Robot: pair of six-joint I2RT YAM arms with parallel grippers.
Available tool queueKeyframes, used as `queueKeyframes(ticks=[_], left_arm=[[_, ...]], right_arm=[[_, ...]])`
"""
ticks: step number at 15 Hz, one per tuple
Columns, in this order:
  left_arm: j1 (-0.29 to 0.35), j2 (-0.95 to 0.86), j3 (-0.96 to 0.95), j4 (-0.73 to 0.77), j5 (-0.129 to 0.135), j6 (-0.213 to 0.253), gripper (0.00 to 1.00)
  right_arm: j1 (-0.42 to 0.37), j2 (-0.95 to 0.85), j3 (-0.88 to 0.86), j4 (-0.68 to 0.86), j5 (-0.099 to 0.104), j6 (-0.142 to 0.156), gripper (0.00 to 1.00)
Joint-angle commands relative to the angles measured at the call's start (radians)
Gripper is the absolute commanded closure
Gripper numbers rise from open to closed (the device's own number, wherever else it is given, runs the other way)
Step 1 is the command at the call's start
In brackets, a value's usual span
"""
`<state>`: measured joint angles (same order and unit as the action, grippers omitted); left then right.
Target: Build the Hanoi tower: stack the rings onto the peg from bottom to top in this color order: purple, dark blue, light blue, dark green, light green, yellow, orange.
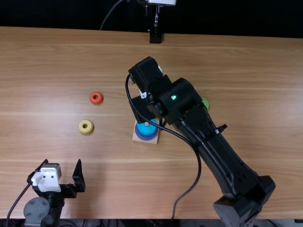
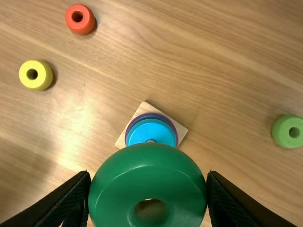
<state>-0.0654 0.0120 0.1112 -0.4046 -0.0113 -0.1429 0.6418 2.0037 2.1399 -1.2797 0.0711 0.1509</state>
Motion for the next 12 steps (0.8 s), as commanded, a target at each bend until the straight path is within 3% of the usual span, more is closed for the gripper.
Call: queueKeyframes(ticks=[1,12], left_arm=[[-0.004,-0.012,-0.111,-0.076,0.009,0.001,0.0],[-0.004,-0.012,-0.111,-0.076,0.009,0.003,0.0]], right_arm=[[0.01,0.004,0.011,0.003,0.002,-0.007,1.0],[0.012,0.063,-0.008,0.003,0.002,-0.005,1.0]])
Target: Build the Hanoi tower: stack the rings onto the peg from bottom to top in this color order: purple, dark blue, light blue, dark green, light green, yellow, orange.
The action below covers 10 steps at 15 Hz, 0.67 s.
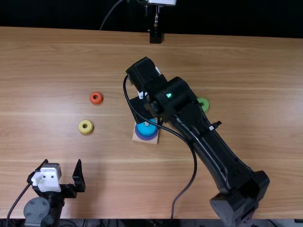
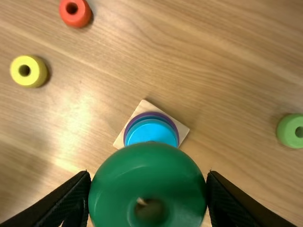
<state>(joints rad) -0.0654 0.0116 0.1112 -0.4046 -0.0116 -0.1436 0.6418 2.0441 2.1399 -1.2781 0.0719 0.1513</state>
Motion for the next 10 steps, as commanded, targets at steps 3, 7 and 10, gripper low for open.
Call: queueKeyframes(ticks=[3,7,10], left_arm=[[-0.004,-0.012,-0.111,-0.076,0.01,0.002,0.0],[-0.004,-0.012,-0.111,-0.076,0.01,0.004,0.0],[-0.004,-0.012,-0.111,-0.076,0.01,0.004,0.0]], right_arm=[[0.012,0.028,-0.02,0.003,0.002,-0.004,1.0],[0.01,0.028,-0.044,0.003,0.002,-0.002,1.0],[0.01,0.028,-0.046,0.001,0.002,0.009,0.34]])
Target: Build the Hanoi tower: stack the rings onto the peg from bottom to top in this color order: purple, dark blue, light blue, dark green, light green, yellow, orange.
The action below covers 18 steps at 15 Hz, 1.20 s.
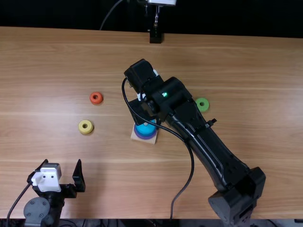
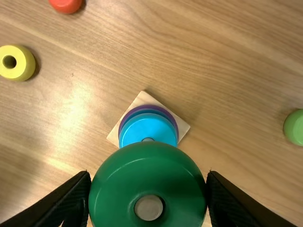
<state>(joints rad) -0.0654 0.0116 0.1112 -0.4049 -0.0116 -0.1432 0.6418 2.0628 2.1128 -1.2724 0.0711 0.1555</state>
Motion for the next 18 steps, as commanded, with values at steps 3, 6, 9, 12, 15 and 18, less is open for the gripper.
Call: queueKeyframes(ticks=[3,6,9,12,15,18], left_arm=[[-0.004,-0.012,-0.111,-0.076,0.01,0.003,0.0],[-0.004,-0.012,-0.111,-0.077,0.01,0.003,0.0],[-0.004,-0.012,-0.111,-0.076,0.01,0.003,0.0],[-0.004,-0.012,-0.111,-0.076,0.01,0.002,0.0],[-0.004,-0.012,-0.111,-0.076,0.01,0.003,0.0],[-0.004,-0.012,-0.111,-0.076,0.01,0.003,0.0]], right_arm=[[0.01,0.007,-0.014,-0.001,0.002,0.008,0.0],[0.012,0.003,-0.01,0.003,0.01,0.012,0.0],[0.006,-0.003,0.007,0.027,0.015,0.012,0.0],[-0.002,-0.006,0.009,0.101,0.014,0.014,0.0],[-0.073,-0.006,-0.001,0.139,0.012,0.014,0.0],[-0.188,-0.006,-0.053,0.22,0.014,0.014,0.0]])
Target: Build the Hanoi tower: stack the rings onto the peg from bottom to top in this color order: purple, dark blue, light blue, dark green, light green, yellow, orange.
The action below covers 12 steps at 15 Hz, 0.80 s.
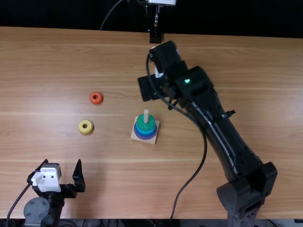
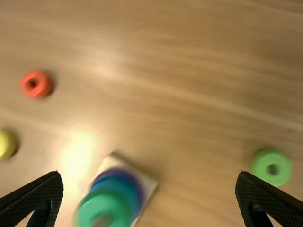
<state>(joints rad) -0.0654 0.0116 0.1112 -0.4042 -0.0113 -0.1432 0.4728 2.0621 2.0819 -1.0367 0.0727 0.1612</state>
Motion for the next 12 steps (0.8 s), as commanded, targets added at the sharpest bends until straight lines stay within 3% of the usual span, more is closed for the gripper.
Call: queueKeyframes(ticks=[1,7,12], left_arm=[[-0.004,-0.012,-0.111,-0.076,0.009,0.002,0.0],[-0.004,-0.012,-0.111,-0.078,0.009,0.002,0.0],[-0.004,-0.012,-0.111,-0.076,0.009,0.003,0.0]], right_arm=[[-0.054,-0.019,-0.066,0.031,0.014,0.008,0.0],[-0.221,-0.051,-0.309,0.239,0.012,0.003,0.0],[-0.27,-0.039,-0.407,0.299,0.01,0.004,0.0]])
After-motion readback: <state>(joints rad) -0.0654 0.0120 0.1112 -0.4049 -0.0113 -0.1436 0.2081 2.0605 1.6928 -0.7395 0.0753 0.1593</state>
